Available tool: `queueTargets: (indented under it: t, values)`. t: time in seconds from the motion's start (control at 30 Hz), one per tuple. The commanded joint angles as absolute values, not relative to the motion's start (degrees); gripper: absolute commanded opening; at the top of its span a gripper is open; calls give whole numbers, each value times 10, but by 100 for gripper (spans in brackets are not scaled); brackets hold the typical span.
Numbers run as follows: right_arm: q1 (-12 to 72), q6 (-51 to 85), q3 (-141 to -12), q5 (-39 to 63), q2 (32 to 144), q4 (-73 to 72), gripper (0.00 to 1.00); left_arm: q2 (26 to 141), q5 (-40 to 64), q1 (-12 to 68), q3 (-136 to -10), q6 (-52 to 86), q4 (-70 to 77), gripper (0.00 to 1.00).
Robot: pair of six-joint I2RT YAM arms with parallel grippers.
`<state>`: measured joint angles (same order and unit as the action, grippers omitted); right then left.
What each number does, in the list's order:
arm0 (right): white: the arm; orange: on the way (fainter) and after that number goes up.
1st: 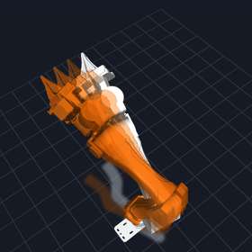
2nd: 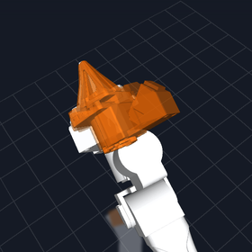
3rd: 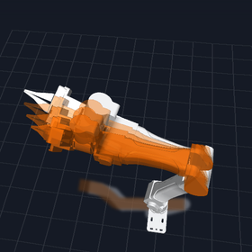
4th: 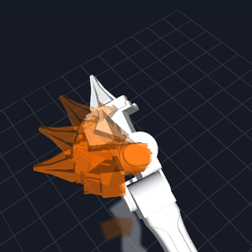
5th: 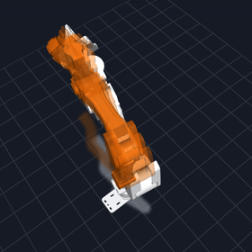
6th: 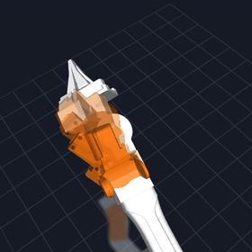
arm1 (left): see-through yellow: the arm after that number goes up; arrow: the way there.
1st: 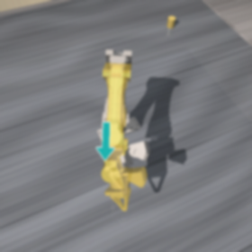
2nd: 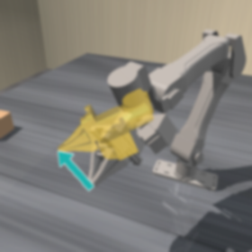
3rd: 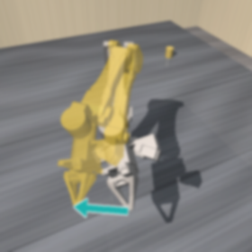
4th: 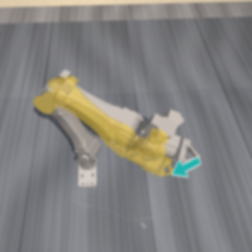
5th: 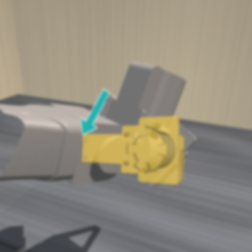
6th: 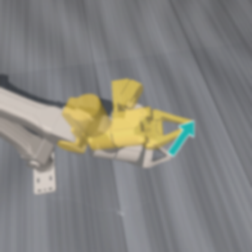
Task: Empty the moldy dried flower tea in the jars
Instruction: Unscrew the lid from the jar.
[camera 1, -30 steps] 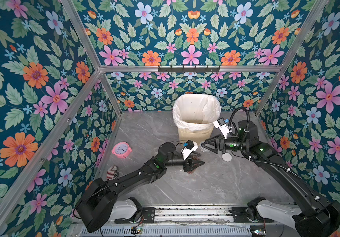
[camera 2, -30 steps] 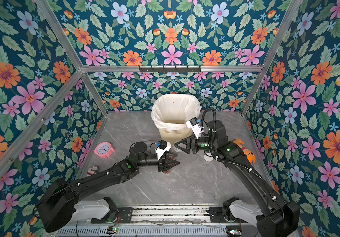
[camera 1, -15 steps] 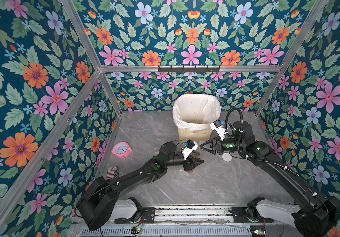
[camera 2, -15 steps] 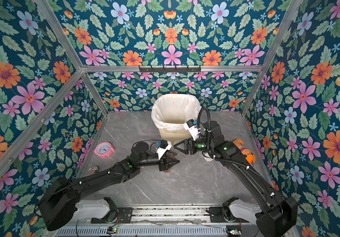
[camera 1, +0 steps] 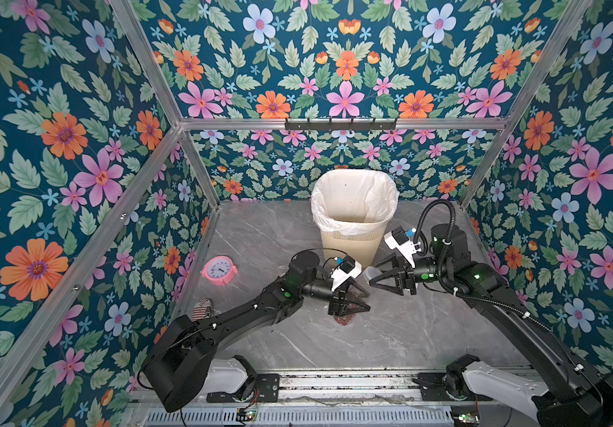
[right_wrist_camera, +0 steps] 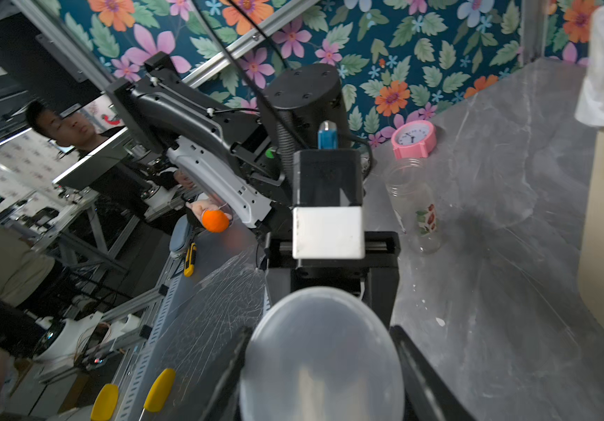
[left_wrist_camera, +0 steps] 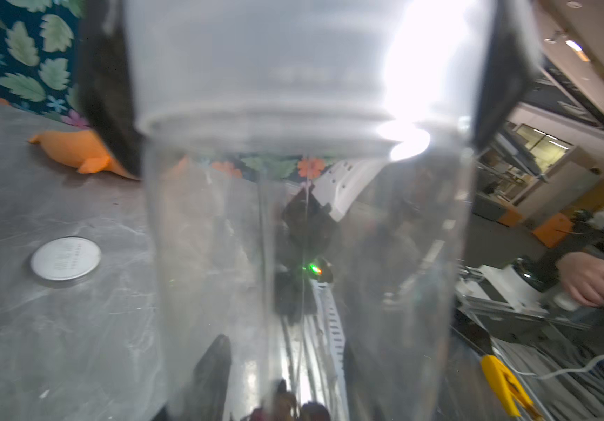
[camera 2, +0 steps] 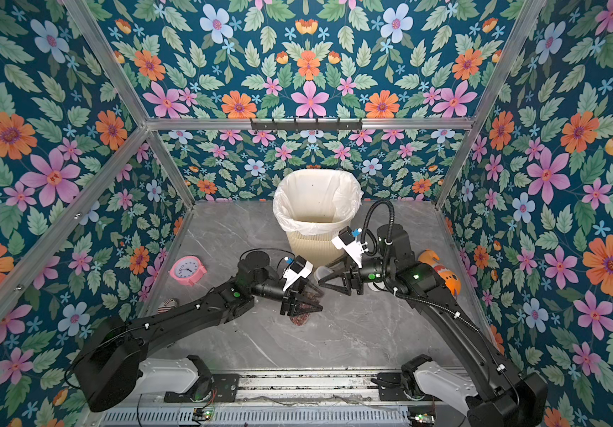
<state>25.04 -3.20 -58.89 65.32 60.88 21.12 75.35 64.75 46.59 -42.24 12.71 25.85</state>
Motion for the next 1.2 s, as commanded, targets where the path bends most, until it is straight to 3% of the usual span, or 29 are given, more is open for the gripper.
queueTargets:
  t: [0.0, 0.1, 0.13, 0.23, 0.53, 0.73, 1.03, 1.17]
  values:
    - [253, -68, -578, 741, 605, 208, 50, 743, 663, 464, -434, 120, 259, 27]
    - [253, -15, -573, 718, 600, 164, 64, 733, 603, 464, -442, 69, 208, 25]
    - [253, 9, -572, 687, 596, 153, 74, 728, 571, 464, -442, 54, 199, 25]
    - [253, 74, -579, 558, 593, 134, 87, 717, 457, 464, -433, 23, 196, 22]
    - [253, 232, -631, 369, 662, 170, 83, 737, 216, 470, -427, -5, 205, 22]
    - [254, 253, -645, 364, 693, 157, 74, 739, 198, 472, -425, -5, 199, 23]
    - [270, 251, -662, 371, 727, 165, 76, 747, 225, 474, -433, -6, 190, 23]
    - [273, 251, -663, 380, 728, 166, 71, 747, 224, 474, -436, -9, 183, 23]
